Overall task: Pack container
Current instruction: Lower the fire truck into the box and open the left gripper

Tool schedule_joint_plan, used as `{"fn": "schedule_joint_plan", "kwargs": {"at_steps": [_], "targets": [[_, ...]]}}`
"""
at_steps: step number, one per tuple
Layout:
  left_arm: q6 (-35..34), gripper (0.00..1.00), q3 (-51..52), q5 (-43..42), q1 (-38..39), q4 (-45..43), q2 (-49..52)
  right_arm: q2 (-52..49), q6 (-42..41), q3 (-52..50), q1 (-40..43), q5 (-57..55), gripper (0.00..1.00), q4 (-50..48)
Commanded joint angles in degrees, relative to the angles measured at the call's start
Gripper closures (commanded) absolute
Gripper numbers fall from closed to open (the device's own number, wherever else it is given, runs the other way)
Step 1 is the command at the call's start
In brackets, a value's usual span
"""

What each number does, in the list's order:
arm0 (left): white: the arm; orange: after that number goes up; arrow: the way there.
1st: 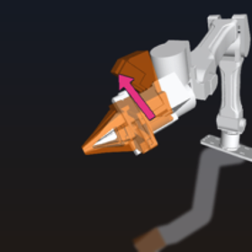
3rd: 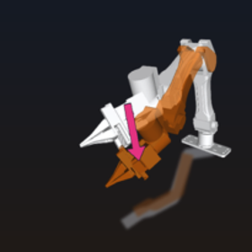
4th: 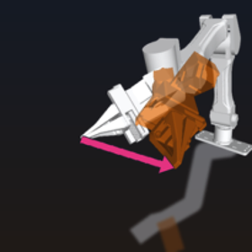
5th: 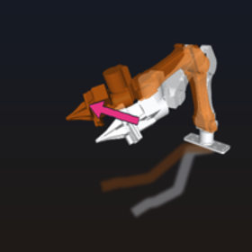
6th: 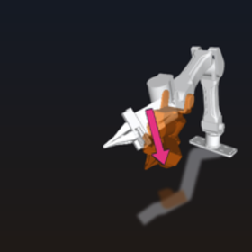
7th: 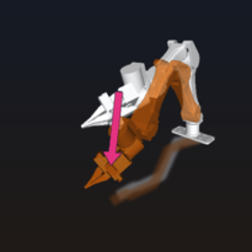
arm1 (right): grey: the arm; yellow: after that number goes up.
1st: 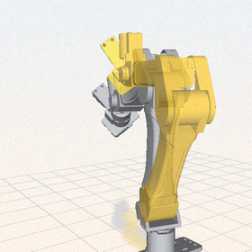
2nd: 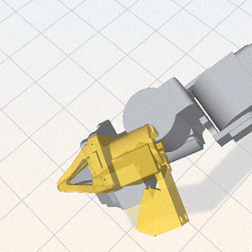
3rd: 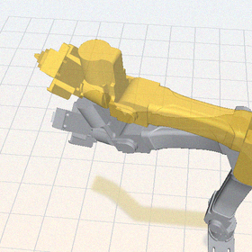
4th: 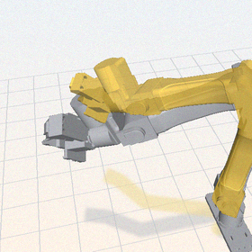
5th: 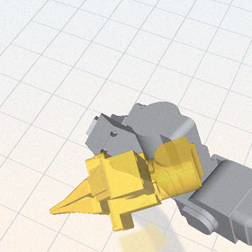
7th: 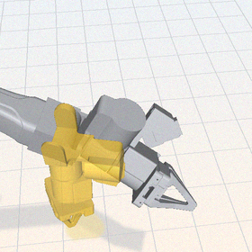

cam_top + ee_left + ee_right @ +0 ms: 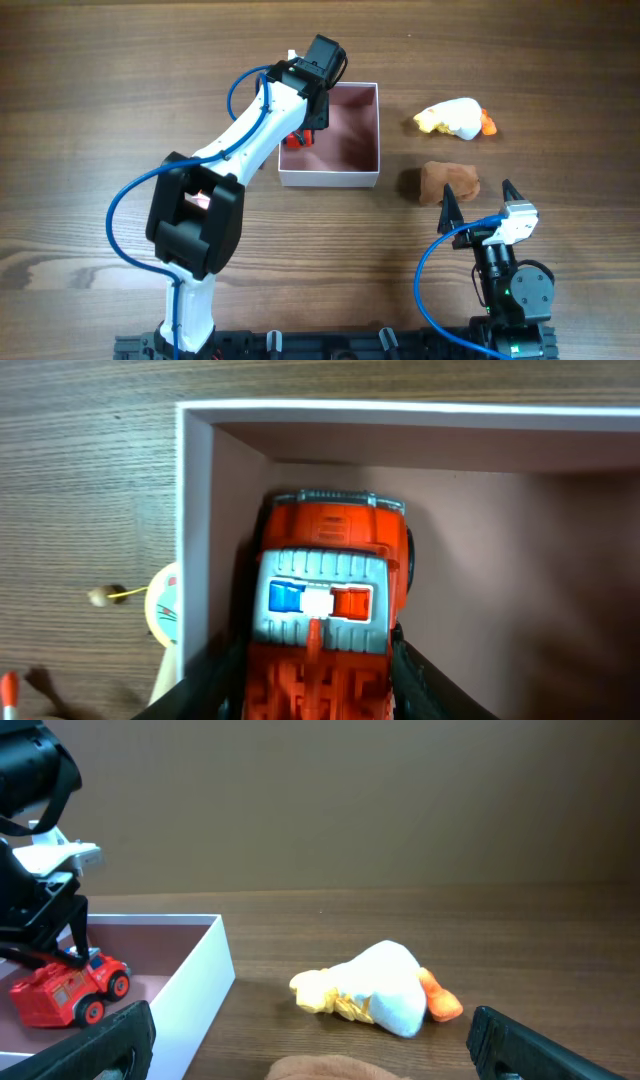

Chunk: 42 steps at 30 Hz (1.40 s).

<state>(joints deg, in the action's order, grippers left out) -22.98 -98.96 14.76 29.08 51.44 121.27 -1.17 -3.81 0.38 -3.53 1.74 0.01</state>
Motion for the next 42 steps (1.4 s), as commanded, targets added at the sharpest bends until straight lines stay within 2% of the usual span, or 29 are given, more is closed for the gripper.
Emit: {"fn": "schedule_joint_plan", "kwargs": {"at_steps": [1,7,8,10,11,12,17,19,21,42], "targets": [[0.3,0.53,-1.0,2.3,-0.3,1.4,-4.2,0.4,-0.8,-0.1,0.2,0.9,0.01,-0.2],[0.3,0.51,-1.0,2.3,-0.3,2.2,-4.7,0.4,-0.8,-0.1,0.2,0.9,0.0,-0.2],[0.3,0.53,-1.0,2.2,-0.3,2.2,-4.7,0.4,-0.8,-0.1,0.2,0.9,0.01,-0.2],[0.2,0.84,-1.0,2.0,0.1,3.5,-5.0,0.4,-0.9,-0.1,0.2,0.9,0.0,-0.2],[0.0,0.92,-1.0,1.2,0.5,5.4,-5.4,0.4,-0.8,-0.1,0.2,0.9,0.0,-0.2],[-0.5,0.96,-1.0,1.0,0.8,6.9,-5.5,0.4,-0.8,-0.1,0.2,0.9,0.01,-0.2],[-8.0,0.96,-1.0,-1.5,2.8,14.7,-5.7,0.4,-0.8,-0.1,0.2,0.9,0.0,-0.2],[-8.0,0.96,-0.5,-6.7,3.2,14.5,-5.7,0.4,-0.9,-0.1,0.2,0.9,0.0,-0.2],[-8.0,0.96,-0.3,-8.3,3.3,14.0,-5.3,0.4,-0.8,-0.1,0.2,0.9,0.01,-0.2],[-7.9,0.96,-0.3,-7.6,3.2,10.9,1.6,0.4,-0.8,-0.1,0.2,0.9,0.01,-0.2]]}}
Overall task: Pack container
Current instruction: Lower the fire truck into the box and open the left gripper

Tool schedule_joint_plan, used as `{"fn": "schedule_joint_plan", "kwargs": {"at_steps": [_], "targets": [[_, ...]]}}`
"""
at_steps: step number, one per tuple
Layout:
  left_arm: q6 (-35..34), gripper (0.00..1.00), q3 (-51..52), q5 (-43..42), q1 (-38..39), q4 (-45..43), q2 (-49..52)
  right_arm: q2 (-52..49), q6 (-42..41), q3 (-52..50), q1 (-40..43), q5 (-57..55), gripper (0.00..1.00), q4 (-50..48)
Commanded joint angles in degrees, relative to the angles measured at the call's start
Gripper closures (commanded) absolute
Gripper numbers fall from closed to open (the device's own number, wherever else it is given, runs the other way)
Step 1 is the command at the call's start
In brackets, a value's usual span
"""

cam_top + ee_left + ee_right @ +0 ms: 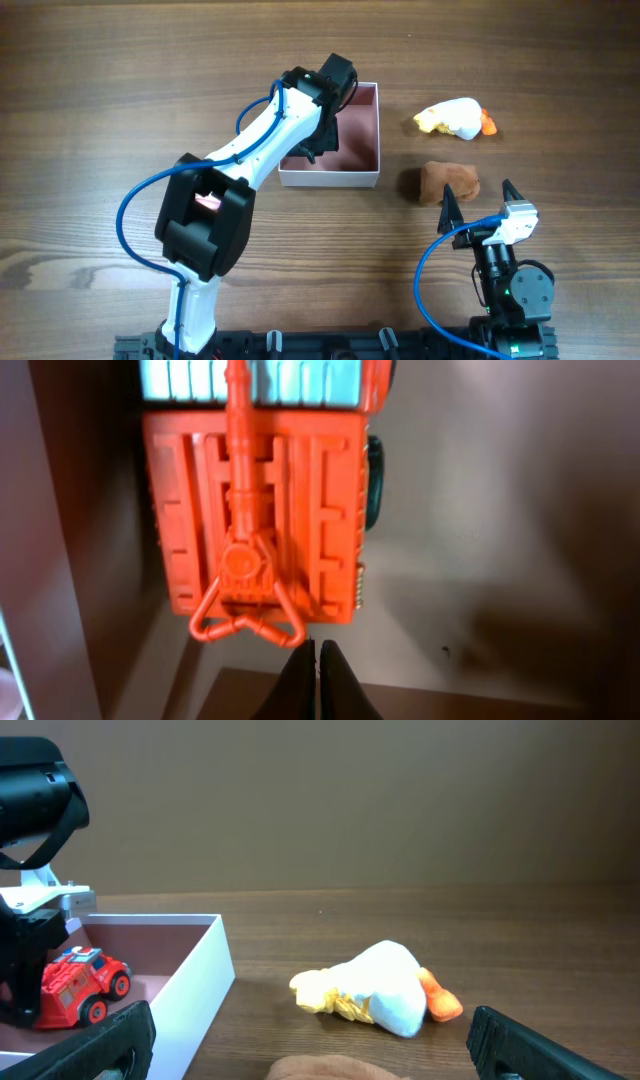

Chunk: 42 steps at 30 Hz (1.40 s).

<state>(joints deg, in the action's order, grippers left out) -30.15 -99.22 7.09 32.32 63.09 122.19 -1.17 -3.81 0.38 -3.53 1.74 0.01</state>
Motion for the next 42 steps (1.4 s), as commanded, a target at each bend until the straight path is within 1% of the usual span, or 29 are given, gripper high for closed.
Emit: {"fn": "schedule_joint_plan", "kwargs": {"at_steps": [1,10,12,19,24,26,32,34,35,39,42], "targets": [[-0.7,0.96,0.0,0.9,0.0,-1.0,0.6,0.4,-0.8,-0.1,0.2,0.9,0.0,-0.2],[-0.3,0.94,0.0,4.4,0.0,-2.5,0.6,0.4,-0.8,-0.1,0.2,0.9,0.0,-0.2],[-0.3,0.92,0.0,6.6,0.0,-2.5,0.6,0.4,-0.8,-0.1,0.2,0.9,0.0,-0.2],[-0.1,0.92,0.0,8.7,0.0,-3.4,0.6,0.4,-0.8,-0.1,0.2,0.9,0.0,-0.2],[0.0,0.92,0.0,9.1,-0.1,-4.9,0.6,0.4,-0.8,-0.1,0.2,0.9,0.0,-0.2],[1.3,0.93,0.0,9.1,-0.2,-5.5,0.6,0.4,-0.8,-0.1,0.2,0.9,0.0,-0.2],[1.4,0.91,0.0,9.3,-1.0,-5.0,0.6,0.4,-0.8,-0.1,0.2,0.9,0.0,-0.2],[1.4,0.94,0.0,8.3,-1.0,-4.2,0.6,0.4,-0.8,-0.1,0.2,0.9,0.01,-0.2],[1.4,0.95,0.0,6.4,-0.9,-3.6,0.6,0.4,-0.8,-0.1,0.2,0.9,0.0,-0.2],[1.4,0.96,0.0,-0.4,-0.9,-2.9,0.6,0.4,-0.8,-0.1,0.2,0.9,0.0,-0.2],[1.4,0.96,0.0,-2.6,-0.9,-2.8,0.6,0.4,-0.8,-0.1,0.2,0.9,0.01,-0.2]]}}
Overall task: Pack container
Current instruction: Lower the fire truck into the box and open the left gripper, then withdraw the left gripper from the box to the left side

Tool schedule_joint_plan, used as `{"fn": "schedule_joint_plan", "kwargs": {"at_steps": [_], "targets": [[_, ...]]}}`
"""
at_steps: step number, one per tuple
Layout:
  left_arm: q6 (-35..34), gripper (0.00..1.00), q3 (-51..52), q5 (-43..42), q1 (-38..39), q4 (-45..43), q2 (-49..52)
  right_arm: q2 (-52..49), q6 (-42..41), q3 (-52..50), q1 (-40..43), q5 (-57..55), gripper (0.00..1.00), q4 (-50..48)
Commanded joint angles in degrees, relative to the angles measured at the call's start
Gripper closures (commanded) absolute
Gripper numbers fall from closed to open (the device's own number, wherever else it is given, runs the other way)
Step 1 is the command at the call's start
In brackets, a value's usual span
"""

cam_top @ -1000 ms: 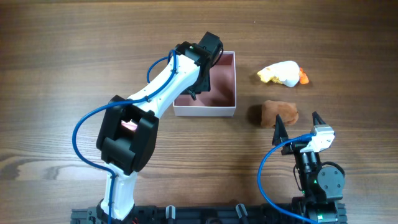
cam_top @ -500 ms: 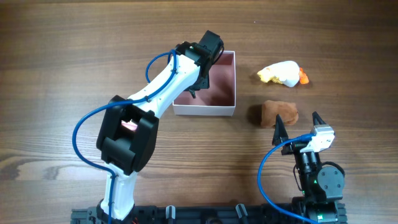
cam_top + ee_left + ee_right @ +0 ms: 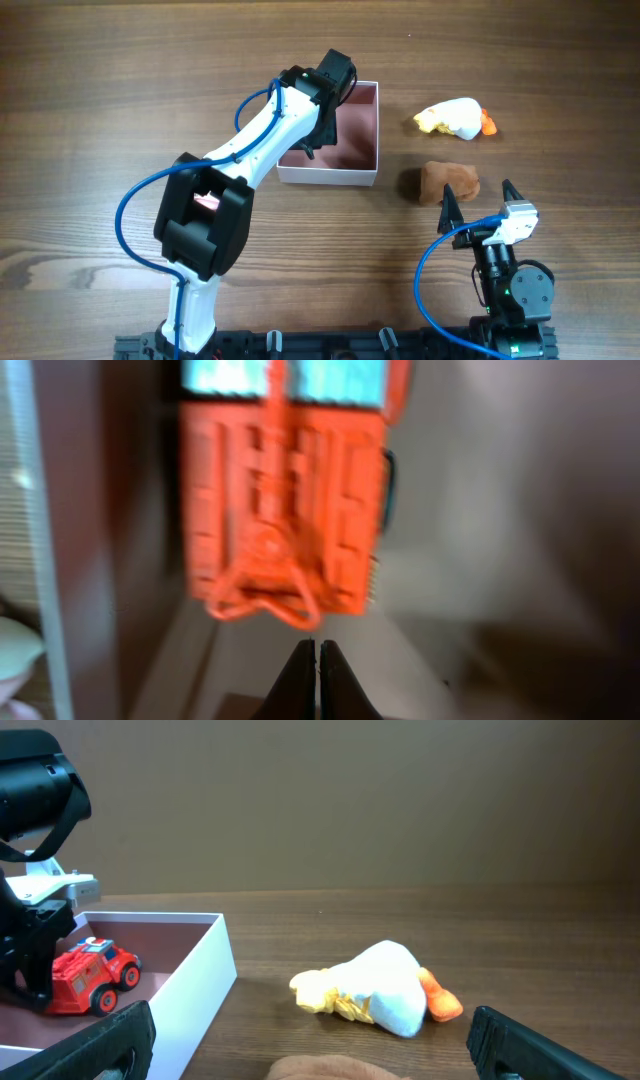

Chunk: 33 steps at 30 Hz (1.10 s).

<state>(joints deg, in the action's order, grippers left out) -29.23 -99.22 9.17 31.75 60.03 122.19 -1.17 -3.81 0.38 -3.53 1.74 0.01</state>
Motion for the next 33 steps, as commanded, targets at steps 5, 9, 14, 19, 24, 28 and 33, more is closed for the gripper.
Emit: {"fn": "schedule_joint_plan", "kwargs": {"at_steps": [5,9,14,19,24,28,33], "targets": [[3.1,0.96,0.0,-5.4,-0.6,-0.1,0.6,0.4,-0.8,-0.1,0.2,0.9,0.0,-0.2],[6.6,0.96,-0.1,-7.2,-0.9,-0.3,-0.4,0.4,-0.8,-0.1,0.2,0.9,0.0,-0.2],[6.6,0.96,-0.2,-9.8,-3.0,-2.8,-4.3,0.4,-0.8,-0.1,0.2,0.9,0.01,-0.2],[6.6,0.96,-0.2,-12.8,-6.4,-5.0,-9.6,0.4,-0.8,-0.1,0.2,0.9,0.01,-0.2],[6.6,0.93,-0.2,-12.8,-11.3,-4.5,-15.6,0.4,-0.8,-0.1,0.2,0.9,0.0,-0.2],[6.6,0.91,-0.2,-12.5,-15.8,-0.4,-16.5,0.4,-0.8,-0.1,0.2,0.9,0.0,-0.2],[6.5,0.87,-0.2,-12.5,-21.4,8.5,-16.4,0.4,-0.8,-0.1,0.2,0.9,0.01,-0.2]]}}
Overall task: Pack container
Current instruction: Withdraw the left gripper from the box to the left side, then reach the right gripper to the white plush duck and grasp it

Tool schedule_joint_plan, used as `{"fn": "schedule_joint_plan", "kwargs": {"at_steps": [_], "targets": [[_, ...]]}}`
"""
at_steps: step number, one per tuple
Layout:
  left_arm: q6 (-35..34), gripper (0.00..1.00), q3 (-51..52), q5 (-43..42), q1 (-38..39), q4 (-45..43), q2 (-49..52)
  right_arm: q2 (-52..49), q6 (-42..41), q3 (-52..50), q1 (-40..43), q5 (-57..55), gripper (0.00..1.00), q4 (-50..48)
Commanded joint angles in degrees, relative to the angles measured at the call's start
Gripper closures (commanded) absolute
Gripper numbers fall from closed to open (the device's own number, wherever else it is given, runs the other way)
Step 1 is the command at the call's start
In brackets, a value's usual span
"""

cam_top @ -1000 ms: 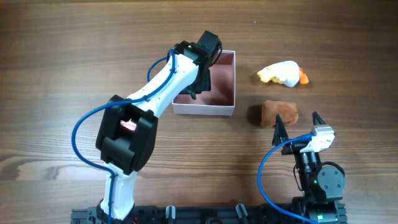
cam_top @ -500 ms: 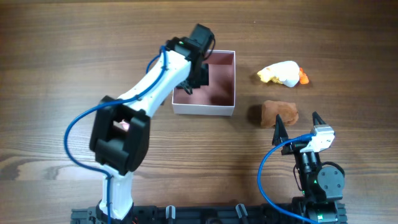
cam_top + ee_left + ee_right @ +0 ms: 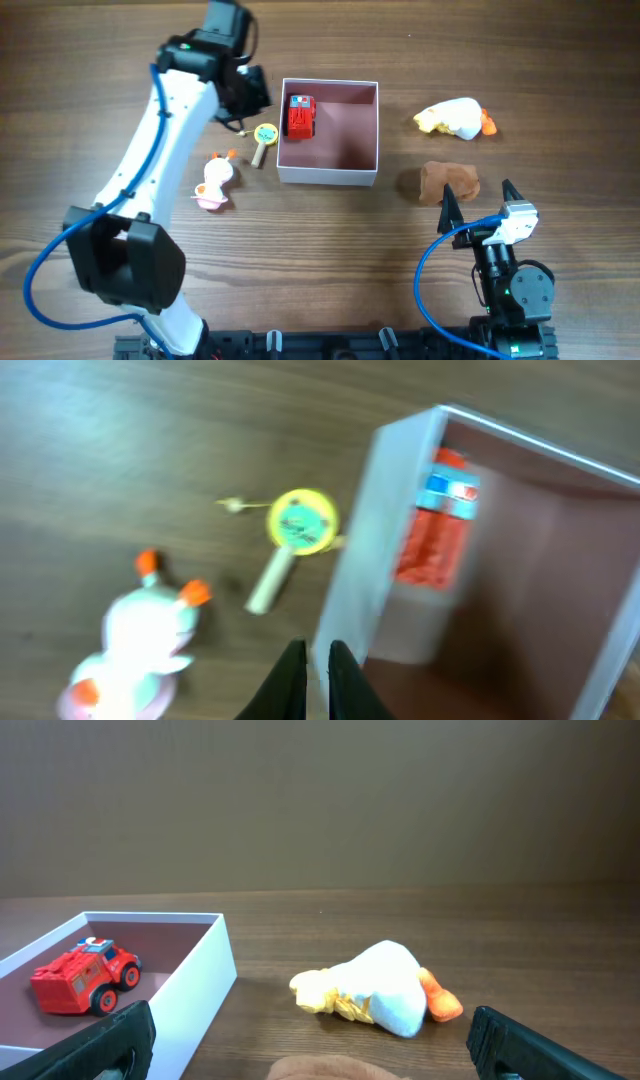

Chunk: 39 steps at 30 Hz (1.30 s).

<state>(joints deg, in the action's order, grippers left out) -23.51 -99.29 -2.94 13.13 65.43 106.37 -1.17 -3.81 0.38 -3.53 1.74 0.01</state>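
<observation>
The white box [image 3: 328, 176] with a pink inside holds the red fire truck [image 3: 299, 115] against its left wall; the truck [image 3: 82, 978] also shows in the right wrist view. My left gripper [image 3: 256, 98] hangs shut and empty just left of the box, its tips [image 3: 316, 656] over the box's left wall [image 3: 362, 550]. A white and yellow plush duck [image 3: 452, 117] and a brown plush [image 3: 447, 183] lie right of the box. My right gripper [image 3: 476, 206] rests open near the brown plush [image 3: 335, 1068].
A yellow round rattle [image 3: 263, 136] on a stick and a white toy duck [image 3: 214, 184] with orange bits lie on the table left of the box, both under my left arm. The right arm's base sits at the table's front edge.
My left gripper was shut inside the box behind the truck; now it is outside, left of the box. The rattle and white toy duck have come into sight. The right arm is unchanged.
My left gripper first held the truck low in the box's left side. Then it was off the truck and shut behind it. The truck then stood farther back along the left wall. Now the gripper is out of the box.
</observation>
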Motion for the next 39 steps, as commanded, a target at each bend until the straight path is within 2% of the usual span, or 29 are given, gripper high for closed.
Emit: {"fn": "schedule_joint_plan", "kwargs": {"at_steps": [1,2,4,5,7,18,30,31,35,39], "targets": [[0.8,0.84,-0.1,-0.4,-3.7,4.2,-0.6,0.4,-0.8,-0.1,0.2,0.9,0.0,-0.2],[0.8,0.79,0.0,-0.4,-4.2,4.6,-0.6,0.4,-0.8,-0.1,0.2,0.9,0.01,-0.2],[0.8,0.41,0.3,-0.4,-5.7,5.8,-0.6,0.4,-0.8,-0.1,0.2,0.9,0.0,-0.2],[0.8,0.12,0.7,-0.4,-6.2,6.0,-0.6,0.4,-0.8,-0.1,0.2,0.9,0.0,-0.2],[0.8,0.02,1.5,-0.2,-6.6,6.0,-0.6,0.4,-0.8,-0.1,0.2,0.9,0.01,-0.2],[0.6,0.0,7.2,1.0,-6.6,2.3,-0.6,0.4,-0.8,-0.1,0.2,0.9,0.0,-0.2],[0.6,0.0,7.5,1.0,-6.6,2.4,-0.6,0.4,-1.0,-0.1,0.2,1.0,0.0,-0.2],[0.6,0.0,7.5,1.0,-6.6,2.5,-0.6,0.4,-1.4,-0.1,0.2,1.4,0.0,-0.2],[0.6,0.0,7.5,1.0,-6.6,2.5,-0.6,0.4,-13.7,0.1,0.2,0.5,0.0,-1.0],[0.6,0.0,7.5,1.0,-6.6,2.5,-0.6,-0.5,-14.1,5.1,0.2,-3.7,0.0,5.9]]}}
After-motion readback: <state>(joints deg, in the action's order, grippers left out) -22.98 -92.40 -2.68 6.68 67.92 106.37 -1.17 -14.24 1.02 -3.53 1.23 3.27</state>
